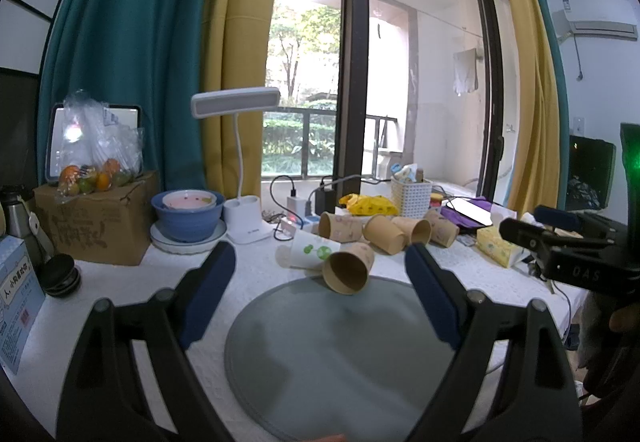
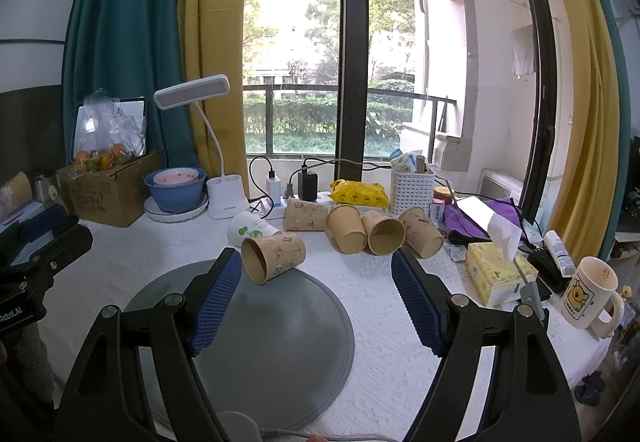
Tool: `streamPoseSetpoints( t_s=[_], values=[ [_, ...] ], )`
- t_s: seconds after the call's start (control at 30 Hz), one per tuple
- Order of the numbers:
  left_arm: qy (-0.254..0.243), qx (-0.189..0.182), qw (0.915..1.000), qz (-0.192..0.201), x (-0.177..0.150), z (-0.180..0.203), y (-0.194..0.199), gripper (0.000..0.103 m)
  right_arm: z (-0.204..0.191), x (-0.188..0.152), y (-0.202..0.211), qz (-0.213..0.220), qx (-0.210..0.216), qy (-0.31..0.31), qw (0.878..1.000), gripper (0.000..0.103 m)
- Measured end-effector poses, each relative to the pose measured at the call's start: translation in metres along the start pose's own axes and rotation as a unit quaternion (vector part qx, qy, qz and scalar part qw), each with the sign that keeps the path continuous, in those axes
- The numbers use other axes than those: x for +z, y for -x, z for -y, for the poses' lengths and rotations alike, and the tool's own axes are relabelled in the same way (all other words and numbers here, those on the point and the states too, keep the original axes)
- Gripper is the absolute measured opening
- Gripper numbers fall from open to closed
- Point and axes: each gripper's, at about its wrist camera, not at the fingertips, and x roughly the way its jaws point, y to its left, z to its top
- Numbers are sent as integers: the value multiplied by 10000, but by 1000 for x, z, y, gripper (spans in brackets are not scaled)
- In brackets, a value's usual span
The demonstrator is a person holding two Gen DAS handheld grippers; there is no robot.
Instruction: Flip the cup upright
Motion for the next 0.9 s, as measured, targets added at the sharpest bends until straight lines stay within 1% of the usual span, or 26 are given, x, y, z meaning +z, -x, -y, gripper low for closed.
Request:
streamPoseSetpoints(
  t_s=[0.9],
  values=[
    [9,-4,10000,-24,-3,-2,0,88,-1,-1,-1,-14,7,-13,10000,80]
  ],
)
